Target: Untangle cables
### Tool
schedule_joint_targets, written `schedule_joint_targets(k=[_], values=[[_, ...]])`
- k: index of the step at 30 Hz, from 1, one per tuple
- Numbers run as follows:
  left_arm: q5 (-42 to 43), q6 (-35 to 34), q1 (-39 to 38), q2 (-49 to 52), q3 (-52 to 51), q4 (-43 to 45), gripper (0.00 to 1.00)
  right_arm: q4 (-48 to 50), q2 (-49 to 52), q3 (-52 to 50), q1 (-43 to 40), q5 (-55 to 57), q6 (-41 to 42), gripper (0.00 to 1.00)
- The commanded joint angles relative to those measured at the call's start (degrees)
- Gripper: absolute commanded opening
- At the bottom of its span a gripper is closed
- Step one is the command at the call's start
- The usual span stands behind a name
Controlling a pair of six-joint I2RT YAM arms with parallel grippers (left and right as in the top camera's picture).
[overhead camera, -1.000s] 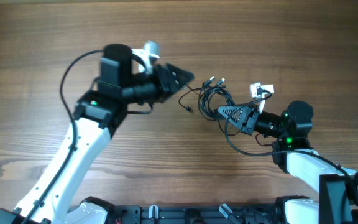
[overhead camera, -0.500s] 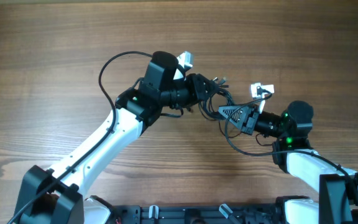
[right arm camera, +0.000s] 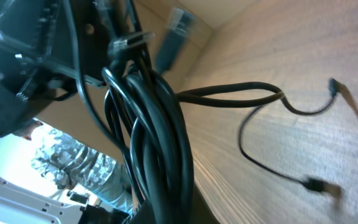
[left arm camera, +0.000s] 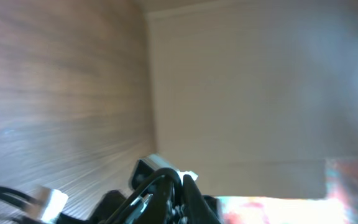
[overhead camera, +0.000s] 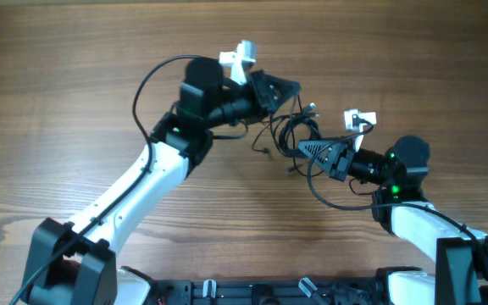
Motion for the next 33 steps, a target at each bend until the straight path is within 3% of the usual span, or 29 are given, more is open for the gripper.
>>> schedule_joint_targets(k=[1, 2, 5, 6, 8, 10, 12, 17, 22, 26, 27, 29, 30, 33], values=[[0.4, -13.7, 10.4, -0.9, 1.7, 9.8, 0.05, -1.0, 0.3, -1.4, 0.1, -2.8, 0.1, 0.04], [0.4, -14.2, 12.3, -0.9, 1.7, 10.1, 0.08, -1.0, 0.3, -1.4, 0.1, -2.8, 0.1, 0.04], [0.7, -13.5, 14.6, -0.9, 1.7, 6.4, 0.81, -1.0, 0.3, -1.4, 0.1, -2.6, 0.1, 0.04], [1.6, -12.1, 14.5, -0.9, 1.7, 3.4, 0.88, -1.0, 0.3, -1.4, 0.1, -2.2, 0.1, 0.04], [5.6, -5.2, 13.2, -0.9, 1.7, -3.0, 0.94, -1.0, 0.3, -1.4, 0.1, -1.7, 0.1, 0.04], [9.6, 2.9, 10.3, -0.9, 1.7, -12.7, 0.88, -1.0, 0.3, -1.4, 0.1, -1.6, 0.1, 0.04], [9.2, 5.7, 7.7, -0.9, 1.7, -19.2, 0.81, -1.0, 0.3, -1.4, 0.1, -1.5, 0.1, 0.05], [-0.6, 6.1, 1.2, -0.9, 1.6, -33.2, 0.75, -1.0, 0.3, -1.4, 0.1, -1.7, 0.1, 0.05], [-7.4, 5.6, -3.3, -0.9, 1.7, -31.6, 0.64, -1.0, 0.3, -1.4, 0.1, -1.7, 0.1, 0.04], [-7.4, 5.6, -3.6, -0.9, 1.7, -20.3, 0.50, -1.0, 0.3, -1.4, 0.1, -2.1, 0.1, 0.05], [-7.4, 5.6, -3.6, -0.9, 1.7, -16.9, 0.43, -1.0, 0.3, -1.4, 0.1, -2.2, 0.1, 0.05], [-7.4, 4.4, -3.6, -0.9, 1.7, -11.3, 0.12, -1.0, 0.3, -1.4, 0.1, -2.4, 0.1, 0.04], [-7.4, 3.6, -3.4, -0.9, 1.7, -10.2, 0.04, -1.0, 0.3, -1.4, 0.1, -2.4, 0.1, 0.04], [-7.4, 0.9, -0.7, -0.9, 1.7, -5.9, 0.04, -1.0, 0.3, -1.4, 0.1, -3.2, 0.1, 0.04]])
